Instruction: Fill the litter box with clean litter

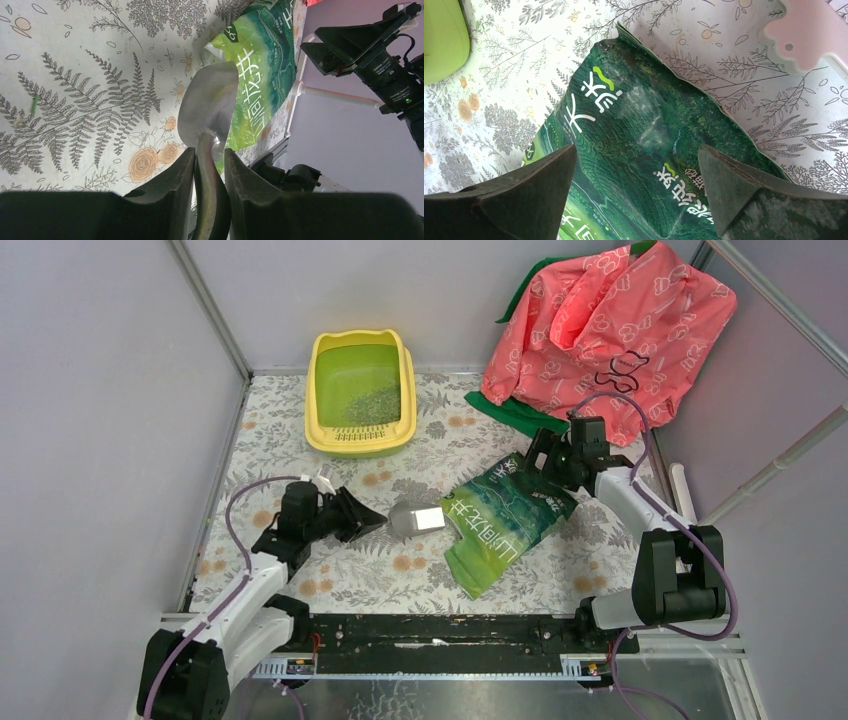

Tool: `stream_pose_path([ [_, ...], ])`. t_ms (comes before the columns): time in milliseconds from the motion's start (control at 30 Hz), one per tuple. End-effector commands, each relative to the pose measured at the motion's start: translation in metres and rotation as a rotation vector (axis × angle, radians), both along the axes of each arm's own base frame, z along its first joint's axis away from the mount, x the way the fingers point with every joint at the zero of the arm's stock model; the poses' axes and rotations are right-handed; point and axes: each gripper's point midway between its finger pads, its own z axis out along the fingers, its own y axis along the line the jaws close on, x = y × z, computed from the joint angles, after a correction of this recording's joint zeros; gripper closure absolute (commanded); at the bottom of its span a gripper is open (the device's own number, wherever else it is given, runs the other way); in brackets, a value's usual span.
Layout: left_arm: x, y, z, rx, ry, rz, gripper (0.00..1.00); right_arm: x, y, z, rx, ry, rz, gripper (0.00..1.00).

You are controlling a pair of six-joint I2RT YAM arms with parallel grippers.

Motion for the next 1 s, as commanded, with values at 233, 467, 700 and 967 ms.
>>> stream_pose_path([
  [233, 0.007, -0.013, 0.015, -0.114, -0.075, -0.065, 1.00, 0.011, -0.008, 0.010, -0.003, -0.040, -0.017, 0.00],
  [467, -0.011, -0.008, -0.001, -0.107, -0.037, -0.069, 1.00, 0.011, -0.009, 0.006, -0.003, -0.033, -0.023, 0.00],
  [700, -0.020, -0.005, -0.011, -0.102, -0.015, -0.066, 1.00, 0.014, -0.008, 0.002, 0.005, -0.028, -0.030, 0.00],
  [967, -0.017, -0.010, -0.021, -0.144, 0.009, -0.068, 1.00, 0.013, -0.009, -0.003, 0.002, -0.016, -0.032, 0.00],
])
